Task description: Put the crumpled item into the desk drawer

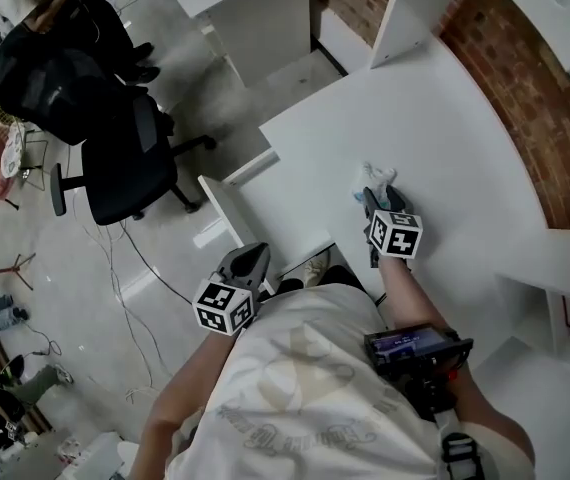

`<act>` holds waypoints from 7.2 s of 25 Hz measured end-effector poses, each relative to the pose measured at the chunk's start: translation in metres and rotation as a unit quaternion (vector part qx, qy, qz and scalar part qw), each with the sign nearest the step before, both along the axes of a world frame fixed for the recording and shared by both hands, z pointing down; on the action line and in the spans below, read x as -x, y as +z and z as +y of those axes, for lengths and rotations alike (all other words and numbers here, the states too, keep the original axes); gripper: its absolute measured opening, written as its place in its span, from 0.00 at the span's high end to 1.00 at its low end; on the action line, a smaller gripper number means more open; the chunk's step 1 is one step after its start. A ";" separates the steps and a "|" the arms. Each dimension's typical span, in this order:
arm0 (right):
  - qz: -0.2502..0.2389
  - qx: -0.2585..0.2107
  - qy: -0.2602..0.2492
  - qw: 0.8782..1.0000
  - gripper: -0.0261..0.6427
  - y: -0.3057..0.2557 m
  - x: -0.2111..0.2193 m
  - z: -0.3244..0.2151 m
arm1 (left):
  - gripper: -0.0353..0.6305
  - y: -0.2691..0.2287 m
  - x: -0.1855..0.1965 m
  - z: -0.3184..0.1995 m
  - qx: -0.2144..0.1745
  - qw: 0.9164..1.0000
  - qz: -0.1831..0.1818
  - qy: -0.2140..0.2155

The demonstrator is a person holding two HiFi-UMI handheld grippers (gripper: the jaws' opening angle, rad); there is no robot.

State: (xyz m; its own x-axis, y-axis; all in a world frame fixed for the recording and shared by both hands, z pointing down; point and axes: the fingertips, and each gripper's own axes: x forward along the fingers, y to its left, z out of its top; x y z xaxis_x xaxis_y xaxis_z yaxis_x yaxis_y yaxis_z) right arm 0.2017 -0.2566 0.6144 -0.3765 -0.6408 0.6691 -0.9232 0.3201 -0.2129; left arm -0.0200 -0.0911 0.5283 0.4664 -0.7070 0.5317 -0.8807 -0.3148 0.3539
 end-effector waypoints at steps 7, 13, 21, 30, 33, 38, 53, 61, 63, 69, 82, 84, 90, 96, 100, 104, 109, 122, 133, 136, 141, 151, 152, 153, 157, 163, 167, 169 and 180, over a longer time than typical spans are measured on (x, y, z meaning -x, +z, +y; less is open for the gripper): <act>0.016 0.020 0.020 0.999 0.57 0.018 -0.001 -0.016 | 0.92 -0.002 0.005 -0.006 0.001 1.000 -0.007 -0.016; 0.060 0.023 0.013 0.998 0.58 0.025 0.000 -0.018 | 0.92 -0.002 0.018 -0.005 0.008 0.999 -0.010 -0.036; 0.060 0.014 0.003 0.998 0.67 0.025 0.006 -0.020 | 0.92 -0.001 0.021 -0.007 0.011 0.999 -0.012 -0.033; 0.065 -0.005 -0.028 0.997 0.71 0.015 0.012 -0.015 | 0.92 -0.005 0.025 -0.010 0.001 0.999 -0.015 -0.038; 0.062 -0.015 -0.040 0.997 0.71 0.010 0.016 -0.015 | 0.92 -0.005 0.024 -0.010 0.000 0.999 -0.015 -0.038; 0.051 -0.019 -0.054 0.997 0.72 0.004 0.025 -0.011 | 0.92 -0.004 0.020 -0.009 0.002 0.999 -0.014 -0.037; 0.020 -0.041 -0.162 0.986 0.72 -0.011 0.082 0.005 | 0.91 -0.003 0.021 -0.004 0.002 0.998 -0.017 -0.056; 0.009 -0.043 -0.203 0.978 0.72 -0.015 0.104 0.016 | 0.92 -0.005 0.023 0.005 0.002 0.997 -0.019 -0.075; 0.009 -0.043 -0.210 0.977 0.72 -0.016 0.108 0.018 | 0.92 -0.005 0.025 0.007 0.000 0.997 -0.018 -0.081; 0.009 -0.044 -0.229 0.972 0.73 -0.021 0.127 0.030 | 0.92 -0.006 0.041 0.019 -0.006 0.995 -0.010 -0.101; 0.005 -0.033 -0.273 0.962 0.73 -0.029 0.183 0.066 | 0.92 -0.014 0.088 0.034 -0.013 0.994 0.001 -0.110; 0.004 -0.027 -0.278 0.960 0.73 -0.026 0.193 0.071 | 0.92 -0.013 0.095 0.036 -0.009 0.994 0.002 -0.111; 0.004 -0.012 -0.297 0.955 0.74 -0.015 0.213 0.081 | 0.91 -0.012 0.105 0.043 -0.001 0.994 0.002 -0.113; 0.011 0.006 -0.321 0.947 0.74 0.019 0.238 0.079 | 0.92 0.013 0.121 0.047 0.015 0.991 0.005 -0.130; 0.011 0.027 -0.340 0.940 0.74 0.054 0.255 0.082 | 0.92 0.039 0.130 0.053 0.029 0.989 0.008 -0.148; 0.017 0.038 -0.356 0.933 0.74 0.037 0.252 0.098 | 0.92 0.017 0.121 0.070 0.033 0.987 0.012 -0.160; 0.024 0.055 -0.374 0.925 0.74 0.046 0.254 0.106 | 0.92 0.014 0.116 0.076 0.036 0.984 0.016 -0.174; 0.036 0.100 -0.386 0.916 0.75 0.091 0.264 0.112 | 0.92 0.029 0.118 0.084 0.052 0.975 0.020 -0.213; 0.047 0.142 -0.382 0.912 0.75 0.135 0.260 0.116 | 0.92 0.036 0.105 0.087 0.064 0.975 0.014 -0.211; 0.054 0.149 -0.379 0.912 0.75 0.145 0.258 0.119 | 0.92 0.039 0.108 0.087 0.068 0.974 0.017 -0.215; 0.063 0.157 -0.375 0.911 0.75 0.160 0.256 0.120 | 0.92 0.043 0.112 0.080 0.069 0.973 0.021 -0.217; 0.072 0.155 -0.379 0.909 0.75 0.196 0.281 0.103 | 0.92 0.068 0.119 0.076 0.081 0.970 0.032 -0.228; 0.076 0.153 -0.385 0.907 0.75 0.201 0.284 0.103 | 0.92 0.071 0.120 0.077 0.081 0.969 0.036 -0.233; 0.082 0.151 -0.389 0.905 0.75 0.206 0.286 0.102 | 0.92 0.072 0.120 0.078 0.082 0.967 0.040 -0.238; 0.099 0.142 -0.391 0.904 0.75 0.215 0.291 0.095 | 0.92 0.070 0.118 0.084 0.083 0.963 0.054 -0.249; 0.113 0.142 -0.390 0.903 0.75 0.219 0.292 0.092 | 0.92 0.070 0.115 0.087 0.094 0.963 0.057 -0.247; 0.125 0.159 -0.387 0.900 0.74 0.227 0.285 0.098 | 0.92 0.071 0.111 0.086 0.096 0.963 0.061 -0.244; 0.132 0.166 -0.390 0.896 0.74 0.230 0.283 0.102 | 0.92 0.071 0.110 0.085 0.095 0.964 0.063 -0.241; 0.126 0.177 -0.373 0.902 0.69 0.231 0.274 0.101 | 0.92 0.078 0.108 0.080 0.090 0.967 0.064 -0.229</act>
State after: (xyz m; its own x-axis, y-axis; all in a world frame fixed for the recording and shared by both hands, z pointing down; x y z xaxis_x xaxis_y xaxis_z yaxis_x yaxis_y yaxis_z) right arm -0.0726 -0.1560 0.8455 -0.4214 -0.0016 0.9069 -0.5119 0.8259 -0.2364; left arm -0.1277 -0.0115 0.6066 0.1971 -0.7560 0.6242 -0.8582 0.1748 0.4827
